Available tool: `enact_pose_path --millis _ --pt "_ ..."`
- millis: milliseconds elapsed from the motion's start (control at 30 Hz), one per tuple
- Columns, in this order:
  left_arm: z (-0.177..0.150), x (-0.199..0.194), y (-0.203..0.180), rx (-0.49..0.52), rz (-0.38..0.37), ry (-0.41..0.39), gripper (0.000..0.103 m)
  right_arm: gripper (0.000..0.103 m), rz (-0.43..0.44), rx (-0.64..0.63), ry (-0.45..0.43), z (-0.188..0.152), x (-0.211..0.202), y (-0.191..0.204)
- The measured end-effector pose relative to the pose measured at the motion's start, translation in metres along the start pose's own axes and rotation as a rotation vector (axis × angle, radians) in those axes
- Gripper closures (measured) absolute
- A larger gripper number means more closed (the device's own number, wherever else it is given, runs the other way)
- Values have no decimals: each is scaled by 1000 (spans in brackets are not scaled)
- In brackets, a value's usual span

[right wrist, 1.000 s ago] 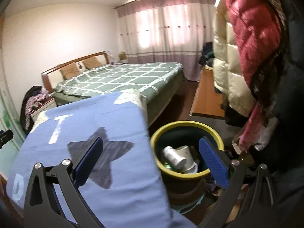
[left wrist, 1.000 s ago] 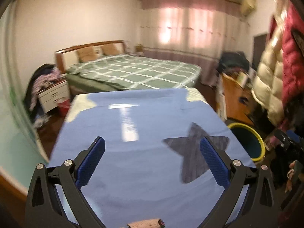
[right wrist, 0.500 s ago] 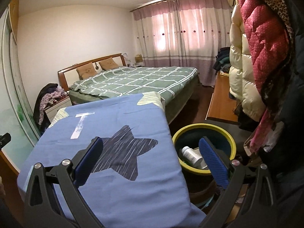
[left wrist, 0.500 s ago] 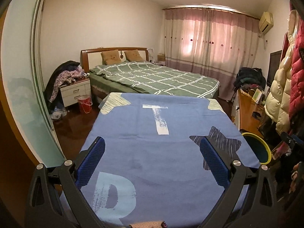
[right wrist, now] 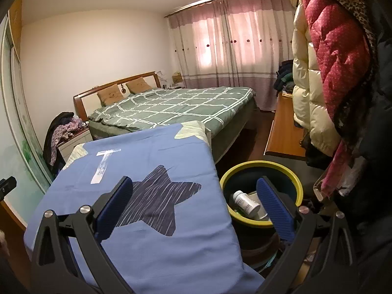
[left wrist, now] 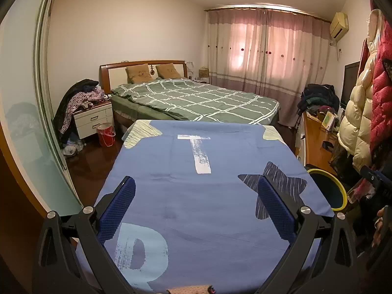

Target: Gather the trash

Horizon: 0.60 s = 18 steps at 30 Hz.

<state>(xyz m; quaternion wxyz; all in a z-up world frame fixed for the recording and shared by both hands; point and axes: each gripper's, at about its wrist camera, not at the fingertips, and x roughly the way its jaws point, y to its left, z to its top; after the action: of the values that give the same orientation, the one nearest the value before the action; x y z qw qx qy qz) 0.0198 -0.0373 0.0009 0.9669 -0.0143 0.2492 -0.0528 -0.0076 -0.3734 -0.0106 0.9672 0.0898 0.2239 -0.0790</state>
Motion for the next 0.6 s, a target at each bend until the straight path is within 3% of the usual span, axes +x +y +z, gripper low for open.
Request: enact_pose_path --millis 600 --pt "-1 3 -1 -4 3 6 5 7 0 -6 5 1 1 2"
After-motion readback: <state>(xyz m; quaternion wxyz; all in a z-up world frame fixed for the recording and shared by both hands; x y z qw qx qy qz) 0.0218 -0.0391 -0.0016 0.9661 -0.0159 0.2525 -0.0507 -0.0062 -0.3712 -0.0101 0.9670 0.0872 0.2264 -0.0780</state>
